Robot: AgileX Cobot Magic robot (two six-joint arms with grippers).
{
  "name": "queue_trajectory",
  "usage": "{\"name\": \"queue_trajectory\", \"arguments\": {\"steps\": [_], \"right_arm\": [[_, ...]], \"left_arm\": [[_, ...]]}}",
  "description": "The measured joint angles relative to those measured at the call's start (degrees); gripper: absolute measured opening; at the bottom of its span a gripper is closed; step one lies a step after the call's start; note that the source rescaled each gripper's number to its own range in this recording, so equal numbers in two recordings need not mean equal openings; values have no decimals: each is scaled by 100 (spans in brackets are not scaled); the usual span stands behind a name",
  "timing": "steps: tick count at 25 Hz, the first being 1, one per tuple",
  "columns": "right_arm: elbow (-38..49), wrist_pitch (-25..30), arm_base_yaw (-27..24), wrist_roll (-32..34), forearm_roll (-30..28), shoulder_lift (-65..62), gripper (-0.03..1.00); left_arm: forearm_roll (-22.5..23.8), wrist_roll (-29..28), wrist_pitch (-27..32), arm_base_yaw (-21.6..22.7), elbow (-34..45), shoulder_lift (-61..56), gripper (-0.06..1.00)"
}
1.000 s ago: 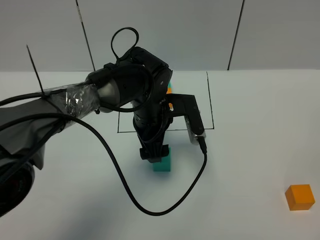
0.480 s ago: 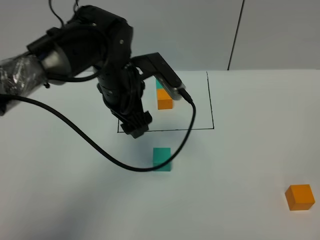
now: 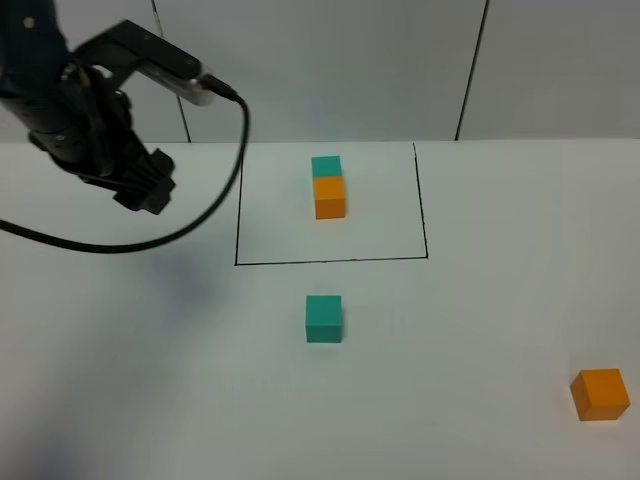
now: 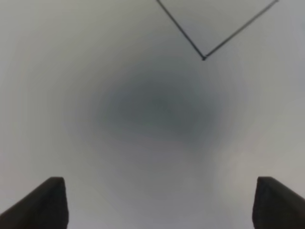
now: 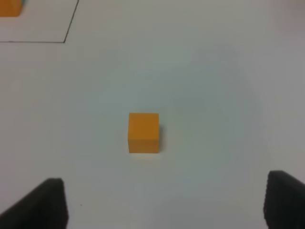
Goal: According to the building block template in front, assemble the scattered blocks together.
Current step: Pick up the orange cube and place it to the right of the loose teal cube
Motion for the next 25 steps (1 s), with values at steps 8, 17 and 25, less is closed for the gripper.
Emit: {"name": "queue_trajectory", "arguments": {"steps": [8,17,25], "right_arm": [[0,0,0,6,0,0,70],[0,0,0,2,0,0,70],[0,0,0,2,0,0,70]], "left_arm": [[19,-582,-820,1125,1418,-1760,75],[385,-1384,-554,1222,2742,-4137,75],[409,-1697,-428,1222,4155,-6442,75]]}}
